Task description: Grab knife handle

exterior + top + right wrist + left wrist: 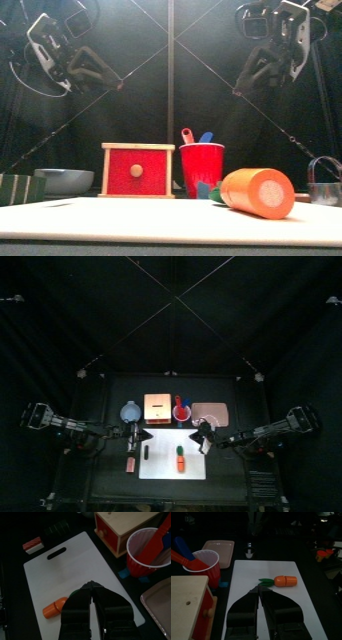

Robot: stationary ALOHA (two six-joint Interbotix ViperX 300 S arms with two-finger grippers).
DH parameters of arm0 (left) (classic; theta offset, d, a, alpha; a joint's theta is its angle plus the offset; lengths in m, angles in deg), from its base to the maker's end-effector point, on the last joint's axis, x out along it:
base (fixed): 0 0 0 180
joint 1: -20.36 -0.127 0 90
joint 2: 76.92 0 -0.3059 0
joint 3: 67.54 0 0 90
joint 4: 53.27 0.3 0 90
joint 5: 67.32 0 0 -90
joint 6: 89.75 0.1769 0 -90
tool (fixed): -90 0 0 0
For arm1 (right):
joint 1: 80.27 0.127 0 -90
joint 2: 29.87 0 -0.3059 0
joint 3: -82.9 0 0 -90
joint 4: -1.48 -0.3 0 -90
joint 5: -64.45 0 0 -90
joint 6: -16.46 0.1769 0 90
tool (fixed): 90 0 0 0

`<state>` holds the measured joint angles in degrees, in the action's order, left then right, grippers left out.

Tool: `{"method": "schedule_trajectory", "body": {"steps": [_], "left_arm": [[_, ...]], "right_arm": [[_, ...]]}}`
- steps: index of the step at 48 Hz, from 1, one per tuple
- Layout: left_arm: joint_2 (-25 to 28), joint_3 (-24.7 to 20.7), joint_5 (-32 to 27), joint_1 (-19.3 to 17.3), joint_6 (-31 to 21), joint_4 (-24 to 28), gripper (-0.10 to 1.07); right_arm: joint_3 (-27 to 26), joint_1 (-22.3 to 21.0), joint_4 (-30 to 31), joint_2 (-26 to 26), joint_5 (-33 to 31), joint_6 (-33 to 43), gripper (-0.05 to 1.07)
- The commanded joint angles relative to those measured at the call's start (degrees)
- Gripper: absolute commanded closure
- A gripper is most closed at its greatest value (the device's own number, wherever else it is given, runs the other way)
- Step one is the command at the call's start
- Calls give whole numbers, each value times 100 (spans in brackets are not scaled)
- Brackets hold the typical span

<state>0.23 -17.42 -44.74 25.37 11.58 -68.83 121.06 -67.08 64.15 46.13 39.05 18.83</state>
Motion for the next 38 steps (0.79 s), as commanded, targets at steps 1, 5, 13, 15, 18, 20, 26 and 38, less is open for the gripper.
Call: {"method": "schedule_trajectory", "body": {"steps": [1, 5, 13, 15, 18, 20, 26, 38], "left_arm": [[-18, -158, 53, -26, 9, 18, 46], [-18, -176, 53, -35, 0, 18, 46], [-18, -176, 44, -53, 0, 18, 46], [-26, -176, 26, -53, 0, 18, 46], [-18, -167, 26, -70, 0, 18, 46], [-18, -167, 18, -97, 9, 26, 46], [-18, -158, -18, -158, 9, 70, 46], [-18, -141, -18, -202, 9, 141, 46]], "right_arm": [[-211, -123, -88, 35, -44, -35, 78], [-299, -281, -176, 88, -167, -44, 77], [-457, -650, -615, 70, -88, -334, 64], [-571, -694, -844, 53, -88, -668, 57], [-800, -712, -1195, 62, -193, -1248, 50], [-1002, -712, -1485, 79, -369, -1749, 46], [-1705, -861, -2760, 176, -1450, -3568, 39], [-2224, -2303, -6064, 422, -1723, -6987, 29]]}}
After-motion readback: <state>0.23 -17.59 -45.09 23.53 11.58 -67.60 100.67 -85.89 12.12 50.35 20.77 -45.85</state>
